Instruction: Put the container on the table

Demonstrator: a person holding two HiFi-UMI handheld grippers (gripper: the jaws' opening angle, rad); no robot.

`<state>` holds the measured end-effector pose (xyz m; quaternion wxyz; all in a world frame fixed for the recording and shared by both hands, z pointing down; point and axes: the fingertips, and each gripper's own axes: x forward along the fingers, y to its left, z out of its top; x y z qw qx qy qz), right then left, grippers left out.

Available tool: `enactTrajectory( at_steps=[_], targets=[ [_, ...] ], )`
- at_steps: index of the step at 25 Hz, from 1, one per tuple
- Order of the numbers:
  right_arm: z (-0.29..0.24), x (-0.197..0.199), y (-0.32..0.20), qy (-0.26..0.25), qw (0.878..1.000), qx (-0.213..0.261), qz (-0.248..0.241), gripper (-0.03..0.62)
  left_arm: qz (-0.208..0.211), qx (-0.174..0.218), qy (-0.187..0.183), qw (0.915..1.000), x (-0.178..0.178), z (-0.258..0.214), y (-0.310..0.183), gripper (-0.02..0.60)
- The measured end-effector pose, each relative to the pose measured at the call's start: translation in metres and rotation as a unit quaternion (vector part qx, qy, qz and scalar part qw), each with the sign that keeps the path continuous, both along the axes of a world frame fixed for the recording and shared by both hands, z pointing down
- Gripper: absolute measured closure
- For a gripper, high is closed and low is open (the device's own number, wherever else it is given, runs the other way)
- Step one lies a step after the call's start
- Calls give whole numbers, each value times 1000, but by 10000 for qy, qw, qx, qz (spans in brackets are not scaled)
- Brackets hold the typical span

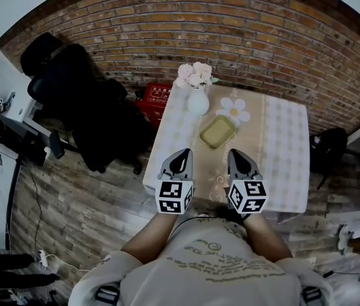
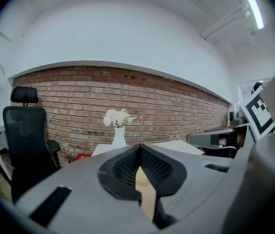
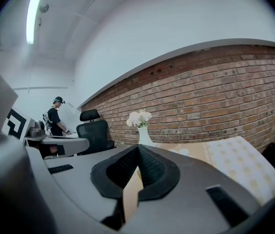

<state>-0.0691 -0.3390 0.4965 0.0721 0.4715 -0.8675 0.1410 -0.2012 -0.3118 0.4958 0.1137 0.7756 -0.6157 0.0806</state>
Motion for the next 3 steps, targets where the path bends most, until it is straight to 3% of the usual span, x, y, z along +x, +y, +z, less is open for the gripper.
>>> enactTrajectory(
  at_steps=[3],
  targets=[
    [1,3,2,3,10000,-11,10,592,12,-18,10,10000,3,1,2,577]
  ],
)
